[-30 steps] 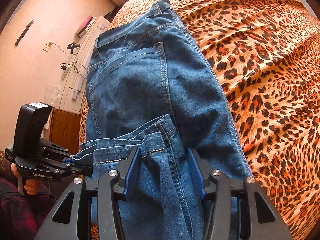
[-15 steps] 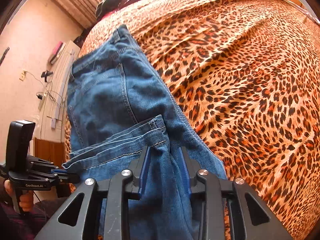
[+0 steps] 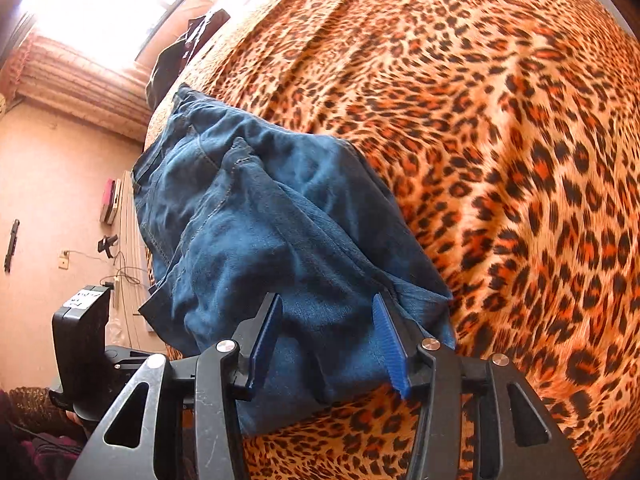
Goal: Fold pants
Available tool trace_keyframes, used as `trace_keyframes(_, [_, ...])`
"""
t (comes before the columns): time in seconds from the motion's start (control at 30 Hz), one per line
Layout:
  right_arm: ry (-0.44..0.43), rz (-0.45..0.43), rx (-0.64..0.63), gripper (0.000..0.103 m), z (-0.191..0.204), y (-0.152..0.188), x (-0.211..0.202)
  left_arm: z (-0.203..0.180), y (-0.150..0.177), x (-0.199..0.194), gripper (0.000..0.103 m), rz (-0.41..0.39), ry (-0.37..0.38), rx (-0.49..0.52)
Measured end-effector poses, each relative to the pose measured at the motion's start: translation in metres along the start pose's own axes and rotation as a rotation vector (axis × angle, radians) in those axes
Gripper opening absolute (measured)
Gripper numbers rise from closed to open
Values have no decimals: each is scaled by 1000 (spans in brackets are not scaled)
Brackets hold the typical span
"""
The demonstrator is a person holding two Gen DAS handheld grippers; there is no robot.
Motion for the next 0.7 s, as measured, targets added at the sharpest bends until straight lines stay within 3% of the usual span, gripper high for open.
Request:
trace_keyframes(0.07, [-41, -36, 44, 47, -1, 0, -10, 7, 6, -14, 15, 12, 36, -31])
trace_keyframes(0.17, [-91, -92, 70, 55, 2, -1, -29, 3, -1, -44, 19, -52, 4, 38])
trace_keyframes(0.3, [-133, -122, 105, 58, 3, 2, -32, 27, -28, -53, 29, -123, -35, -34])
trace_keyframes(0.37, [-106, -119, 130, 56, -4, 4, -23, 54, -35, -41, 26, -98, -74, -91])
trace_keyframes(0.47, [-52, -114, 151, 56, -10, 6, -2, 77, -31, -28, 13, -77, -10, -168])
trace_keyframes(0.53, [-34, -137, 165, 56, -8, 5, -2, 83, -30, -30, 12, -60, 40, -204])
trace_keyframes(0.63, [-22, -172, 166, 58, 3, 6, -16, 81, -27, -45, 15, -34, 53, -164])
trace_keyframes(0.7, [-54, -215, 182, 58, 10, 10, -32, 76, -43, -58, 22, -35, 40, -102])
Point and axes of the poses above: each gripper's, at about its wrist camera, not at the fingertips, and x roughly the way its jaws point, z to its left, y to its underside, the point moved 5 cm from there along x, roughly the way its jaws point, and after that the axes turned 13 degrees about x, right-handed, at the moved point
